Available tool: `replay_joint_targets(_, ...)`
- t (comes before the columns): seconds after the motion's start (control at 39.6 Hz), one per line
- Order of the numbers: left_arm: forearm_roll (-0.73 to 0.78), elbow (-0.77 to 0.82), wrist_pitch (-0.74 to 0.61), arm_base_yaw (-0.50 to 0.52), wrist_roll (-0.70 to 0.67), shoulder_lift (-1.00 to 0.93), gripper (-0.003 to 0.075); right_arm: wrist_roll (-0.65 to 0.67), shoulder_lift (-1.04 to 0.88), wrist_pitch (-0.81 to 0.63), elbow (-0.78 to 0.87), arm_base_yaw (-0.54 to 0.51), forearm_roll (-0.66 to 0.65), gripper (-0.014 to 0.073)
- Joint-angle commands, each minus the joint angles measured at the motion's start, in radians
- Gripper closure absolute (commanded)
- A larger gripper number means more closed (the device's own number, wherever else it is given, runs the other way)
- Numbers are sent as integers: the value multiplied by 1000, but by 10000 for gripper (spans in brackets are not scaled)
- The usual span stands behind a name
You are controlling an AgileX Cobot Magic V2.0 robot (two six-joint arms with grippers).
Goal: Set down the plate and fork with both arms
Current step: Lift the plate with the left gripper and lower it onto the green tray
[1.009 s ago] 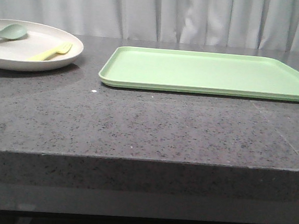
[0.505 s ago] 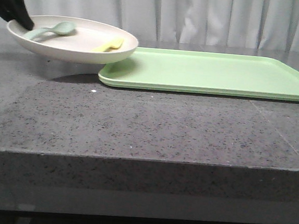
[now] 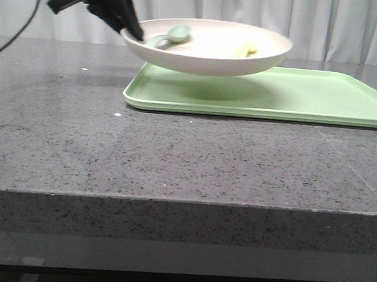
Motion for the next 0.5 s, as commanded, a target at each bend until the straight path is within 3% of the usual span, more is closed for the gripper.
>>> replay_joint_targets(0.0, -61, -35, -117, -43, -70, -65, 738, -10, 11, -75, -32, 1, -14, -20)
replay_joint_targets(0.48, -46, -36, -200, -77, -208, 10, 738, -10, 11, -75, -32, 1, -14, -20)
